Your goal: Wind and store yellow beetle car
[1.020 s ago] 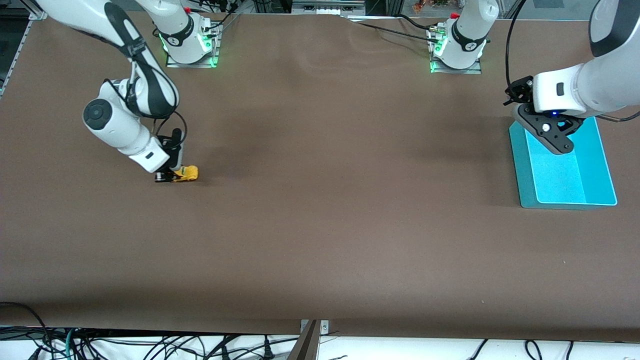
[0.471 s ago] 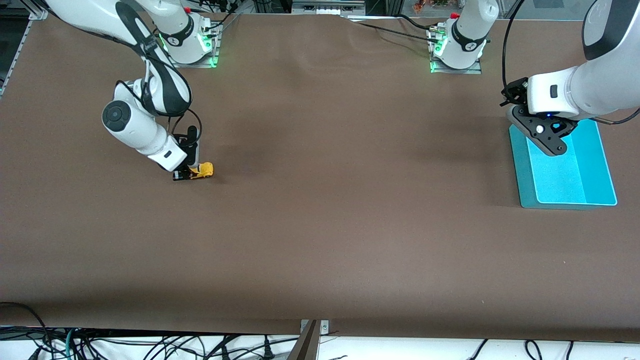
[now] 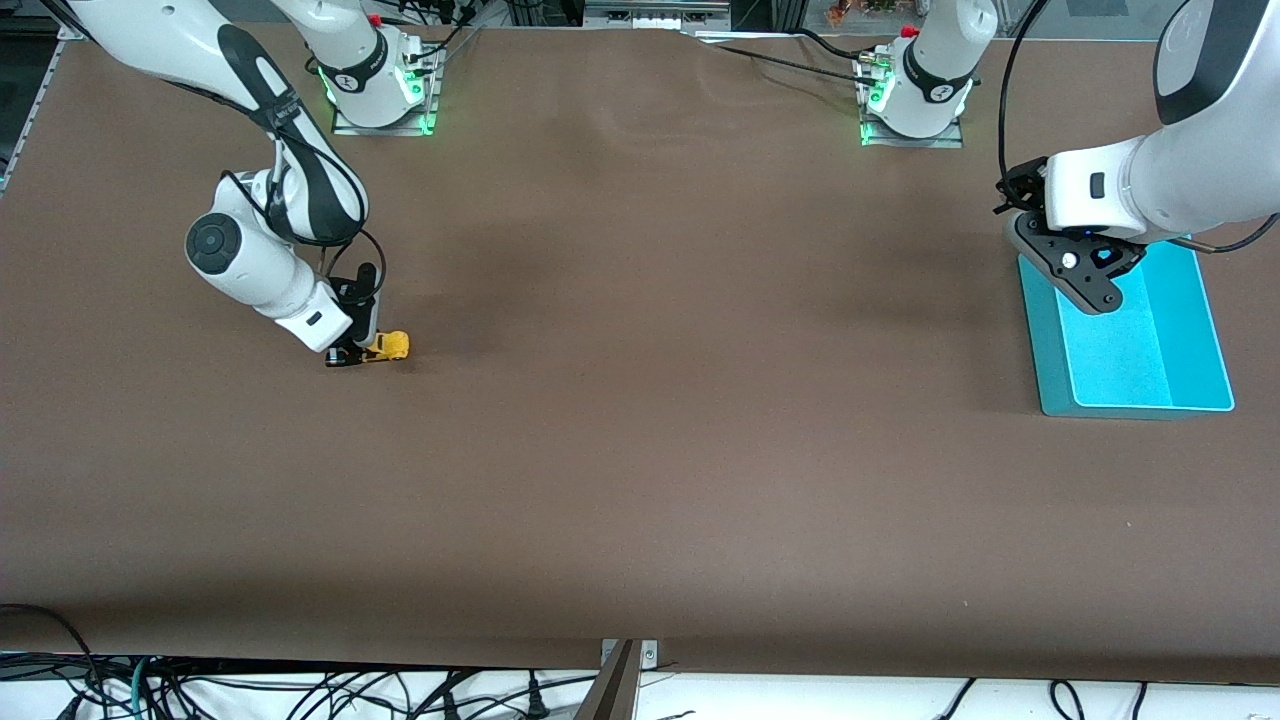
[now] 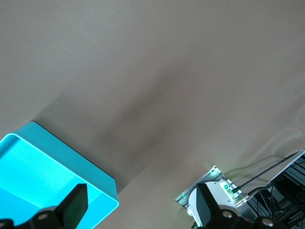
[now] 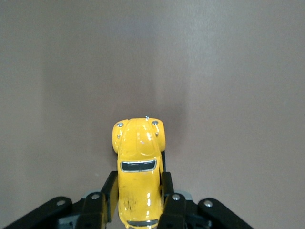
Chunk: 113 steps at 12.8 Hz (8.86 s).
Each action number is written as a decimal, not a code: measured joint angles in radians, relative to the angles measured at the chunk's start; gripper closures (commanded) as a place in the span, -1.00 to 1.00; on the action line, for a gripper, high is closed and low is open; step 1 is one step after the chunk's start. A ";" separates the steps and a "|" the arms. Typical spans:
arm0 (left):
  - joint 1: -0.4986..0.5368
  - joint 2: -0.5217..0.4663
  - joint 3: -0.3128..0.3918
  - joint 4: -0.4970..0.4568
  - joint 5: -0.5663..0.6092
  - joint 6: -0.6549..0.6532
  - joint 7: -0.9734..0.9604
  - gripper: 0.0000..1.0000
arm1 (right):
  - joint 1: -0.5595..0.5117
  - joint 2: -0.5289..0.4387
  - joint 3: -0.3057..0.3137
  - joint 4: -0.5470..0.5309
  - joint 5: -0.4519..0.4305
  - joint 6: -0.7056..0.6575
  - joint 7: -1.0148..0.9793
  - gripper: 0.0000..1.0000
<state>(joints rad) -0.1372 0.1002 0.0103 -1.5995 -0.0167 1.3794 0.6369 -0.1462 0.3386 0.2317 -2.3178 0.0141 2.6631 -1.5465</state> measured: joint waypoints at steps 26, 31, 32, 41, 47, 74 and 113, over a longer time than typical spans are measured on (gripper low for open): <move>0.063 0.072 -0.024 -0.162 0.000 0.207 0.429 -1.00 | -0.190 -0.037 -0.009 0.292 0.002 -0.328 -0.292 -1.00; 0.125 0.072 -0.024 -0.204 0.000 0.283 0.497 -1.00 | -0.190 -0.304 0.039 0.354 0.012 -0.569 0.068 -1.00; 0.127 0.071 -0.024 -0.231 0.000 0.284 0.508 -1.00 | -0.189 -0.341 0.044 0.356 0.013 -0.608 0.151 -1.00; 0.173 0.050 -0.024 -0.556 0.000 0.651 0.846 -1.00 | -0.138 -0.443 0.051 0.425 0.015 -0.855 1.228 -1.00; 0.214 0.046 -0.024 -0.660 0.049 0.911 0.980 -1.00 | -0.124 -0.450 0.052 0.447 0.063 -0.894 1.433 -1.00; 0.289 0.176 -0.027 -0.888 0.050 1.439 1.044 -0.94 | 0.046 -0.412 -0.088 0.546 0.039 -0.990 1.485 -1.00; 0.564 0.343 0.105 -0.474 0.019 0.982 1.471 0.84 | 0.048 -0.280 -0.089 0.694 0.038 -1.060 1.485 -1.00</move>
<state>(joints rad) 0.4270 0.4436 0.1155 -2.0737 0.0018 2.3613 2.1083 -0.0980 0.0582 0.1428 -1.6238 0.0520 1.6029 -0.0611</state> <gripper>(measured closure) 0.551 0.000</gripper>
